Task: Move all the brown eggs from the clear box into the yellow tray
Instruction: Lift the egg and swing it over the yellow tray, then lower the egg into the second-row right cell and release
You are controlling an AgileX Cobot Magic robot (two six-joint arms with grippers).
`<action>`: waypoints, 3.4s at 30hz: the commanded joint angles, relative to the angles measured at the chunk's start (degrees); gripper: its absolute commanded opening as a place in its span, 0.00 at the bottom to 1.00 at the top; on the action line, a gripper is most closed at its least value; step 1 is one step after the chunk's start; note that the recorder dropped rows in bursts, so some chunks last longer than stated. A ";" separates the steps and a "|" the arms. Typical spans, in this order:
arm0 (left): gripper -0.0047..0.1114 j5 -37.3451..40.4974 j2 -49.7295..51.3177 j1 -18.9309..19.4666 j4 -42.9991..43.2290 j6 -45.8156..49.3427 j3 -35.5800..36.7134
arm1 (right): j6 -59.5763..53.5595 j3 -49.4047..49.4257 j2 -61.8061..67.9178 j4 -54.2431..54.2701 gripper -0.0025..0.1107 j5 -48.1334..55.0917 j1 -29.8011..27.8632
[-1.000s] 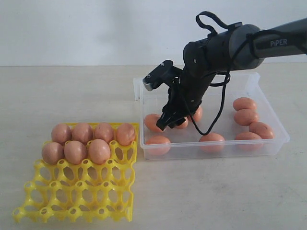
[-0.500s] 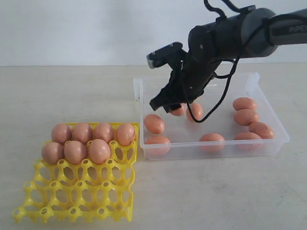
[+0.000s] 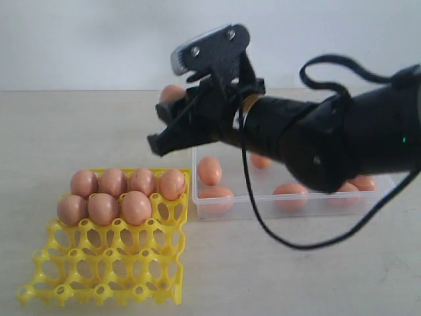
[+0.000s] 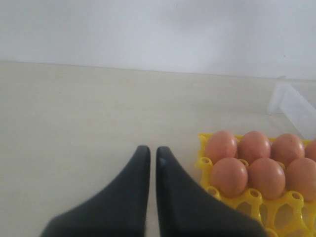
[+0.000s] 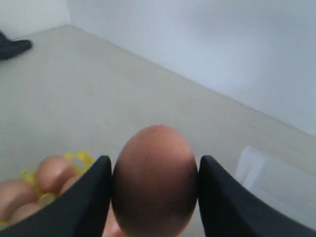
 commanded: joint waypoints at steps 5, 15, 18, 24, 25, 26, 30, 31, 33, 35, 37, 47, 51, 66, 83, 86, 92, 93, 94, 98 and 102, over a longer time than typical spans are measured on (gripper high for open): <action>0.08 -0.41 -0.20 -0.36 0.31 -0.01 0.23 | -0.04 6.21 -0.71 6.96 0.02 -7.29 11.31; 0.08 -0.41 -0.20 -0.36 0.31 -0.01 0.23 | -1.84 10.43 5.90 13.13 0.02 -13.37 13.52; 0.08 -0.41 -0.20 -0.36 0.31 -0.01 0.23 | -3.56 10.43 6.79 16.79 0.02 -15.95 13.52; 0.08 -0.41 -0.20 -0.36 0.31 -0.01 0.23 | -6.85 10.43 10.62 20.58 0.02 -15.50 13.52; 0.08 -0.41 -0.20 -0.36 0.31 -0.01 0.23 | -7.19 10.43 11.23 20.58 0.02 -15.66 13.52; 0.08 -0.41 -0.20 -0.36 0.31 -0.01 0.23 | -7.31 10.43 11.92 20.58 0.02 -16.08 13.52; 0.08 -0.41 -0.20 -0.36 0.31 -0.01 0.23 | -7.31 10.43 13.39 20.58 0.02 -17.32 13.52; 0.08 -0.41 -0.20 -0.36 0.31 -0.01 0.23 | -7.31 10.43 13.37 20.58 0.02 -17.40 13.52; 0.08 -0.41 -0.20 -0.36 0.31 -0.01 0.23 | -7.31 10.43 13.52 20.58 0.02 -17.39 13.52; 0.08 -0.41 -0.20 -0.36 0.31 -0.01 0.23 | -7.84 10.43 13.50 20.58 0.02 -17.39 13.52; 0.08 -0.41 -0.20 -0.36 0.31 -0.01 0.23 | -8.38 10.43 13.50 20.58 0.02 -17.56 13.52; 0.08 -0.41 -0.20 -0.36 0.31 -0.01 0.23 | -11.26 10.43 13.61 20.58 0.02 -18.32 13.52; 0.08 -0.41 -0.20 -0.36 0.31 -0.01 0.23 | -11.26 10.43 13.59 20.58 0.03 -18.32 13.52; 0.08 -0.41 -0.20 -0.36 0.31 -0.01 0.23 | -11.46 6.95 13.59 24.25 0.07 -12.09 13.52; 0.08 -0.41 -0.20 -0.36 0.31 -0.01 0.23 | -14.09 3.71 16.64 24.25 0.25 -11.02 13.52; 0.08 -0.41 -0.20 -0.36 0.31 -0.01 0.23 | -14.09 1.52 16.64 24.25 0.36 -9.18 13.52; 0.08 -0.41 -0.20 -0.36 0.31 -0.01 0.23 | -14.09 1.29 16.64 24.25 0.36 -5.69 13.52; 0.08 -0.41 -0.20 -0.36 0.31 -0.01 0.23 | -14.09 1.29 16.64 24.25 0.36 -3.78 13.52; 0.08 -0.41 -0.20 -0.36 0.31 -0.01 0.23 | -14.09 1.29 16.64 24.25 0.36 -2.72 13.52; 0.08 -0.41 -0.20 -0.36 0.31 -0.01 0.23 | -14.09 1.29 16.64 24.25 0.47 0.04 13.52; 0.08 -0.41 -0.20 -0.36 0.31 -0.01 0.23 | -14.19 1.29 16.64 24.25 0.57 0.16 13.52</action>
